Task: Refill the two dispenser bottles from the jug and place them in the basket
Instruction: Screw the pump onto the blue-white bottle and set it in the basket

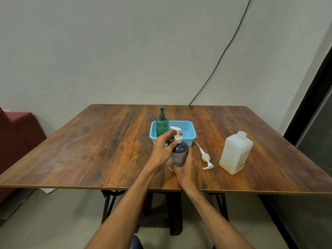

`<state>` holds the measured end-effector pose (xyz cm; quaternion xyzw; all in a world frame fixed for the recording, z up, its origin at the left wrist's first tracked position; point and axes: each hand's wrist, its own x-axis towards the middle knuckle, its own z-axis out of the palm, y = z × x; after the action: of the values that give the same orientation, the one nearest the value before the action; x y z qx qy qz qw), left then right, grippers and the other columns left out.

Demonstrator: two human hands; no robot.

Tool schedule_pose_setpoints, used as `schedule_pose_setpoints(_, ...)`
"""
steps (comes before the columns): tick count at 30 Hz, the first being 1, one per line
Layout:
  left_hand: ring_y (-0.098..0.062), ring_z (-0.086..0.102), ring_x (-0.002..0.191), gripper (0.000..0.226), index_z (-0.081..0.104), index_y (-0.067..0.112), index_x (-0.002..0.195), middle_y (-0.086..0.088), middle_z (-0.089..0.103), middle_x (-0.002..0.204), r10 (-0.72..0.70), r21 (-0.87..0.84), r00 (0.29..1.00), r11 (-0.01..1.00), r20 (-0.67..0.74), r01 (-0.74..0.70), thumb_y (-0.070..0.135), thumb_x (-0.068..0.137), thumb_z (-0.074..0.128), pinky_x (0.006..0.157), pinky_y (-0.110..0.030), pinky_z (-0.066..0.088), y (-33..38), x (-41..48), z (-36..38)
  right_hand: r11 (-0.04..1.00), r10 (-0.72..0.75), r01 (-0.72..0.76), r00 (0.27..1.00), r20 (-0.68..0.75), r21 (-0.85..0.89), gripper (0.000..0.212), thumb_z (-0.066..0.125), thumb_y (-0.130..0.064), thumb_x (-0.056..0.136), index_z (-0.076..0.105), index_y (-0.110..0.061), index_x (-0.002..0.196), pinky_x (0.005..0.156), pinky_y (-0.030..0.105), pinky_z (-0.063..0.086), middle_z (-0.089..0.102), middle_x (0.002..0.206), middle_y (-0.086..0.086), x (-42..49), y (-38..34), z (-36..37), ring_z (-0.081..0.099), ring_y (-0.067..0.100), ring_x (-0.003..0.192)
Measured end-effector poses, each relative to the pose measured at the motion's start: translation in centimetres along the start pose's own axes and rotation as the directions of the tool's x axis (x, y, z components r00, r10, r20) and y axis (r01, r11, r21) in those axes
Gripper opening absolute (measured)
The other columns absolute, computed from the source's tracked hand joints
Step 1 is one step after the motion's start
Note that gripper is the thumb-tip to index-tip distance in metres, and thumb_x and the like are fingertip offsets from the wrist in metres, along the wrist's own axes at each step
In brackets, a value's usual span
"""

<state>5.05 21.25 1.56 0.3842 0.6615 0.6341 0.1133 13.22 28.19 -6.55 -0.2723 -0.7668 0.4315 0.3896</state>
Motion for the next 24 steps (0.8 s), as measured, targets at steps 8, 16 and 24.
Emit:
schedule_pose_setpoints(8,-0.005,0.066,0.097,0.036,0.067,0.013,0.108,0.004,0.069,0.109,0.037,0.081,0.929,0.997,-0.369,-0.008,0.022,0.077,0.084,0.077,-0.009,0.054,-0.5,-0.7,2.3,1.0,-0.004,0.004,1.0,-0.006,-0.016,0.09,0.087,-0.026,0.077,0.034,-0.032,0.15,0.102,0.038,0.054,0.054,0.143,-0.009,0.1,0.5,0.2,0.054,0.01,0.129)
schedule_pose_setpoints(16,-0.005,0.06,0.118,0.036,0.063,0.015,0.13,0.006,0.065,0.127,-0.026,0.035,0.992,0.999,-0.121,0.031,0.012,0.095,0.064,0.099,-0.031,0.054,-0.9,-0.4,0.2,1.0,-0.015,0.015,1.0,-0.002,-0.007,0.096,0.092,-0.026,0.067,0.038,-0.028,0.147,0.094,0.03,0.054,0.057,0.138,-0.008,0.3,0.4,0.1,0.056,0.009,0.121)
schedule_pose_setpoints(24,0.001,0.063,0.096,0.032,0.071,0.011,0.111,0.001,0.071,0.111,0.111,0.185,0.944,0.981,-0.309,-0.054,0.021,0.082,0.08,0.078,-0.004,0.049,-0.8,-0.4,2.1,0.999,-0.02,0.02,1.0,0.002,-0.038,0.088,0.087,-0.023,0.075,0.038,-0.027,0.148,0.093,0.023,0.049,0.057,0.139,-0.006,0.2,0.1,-0.1,0.055,0.009,0.123)
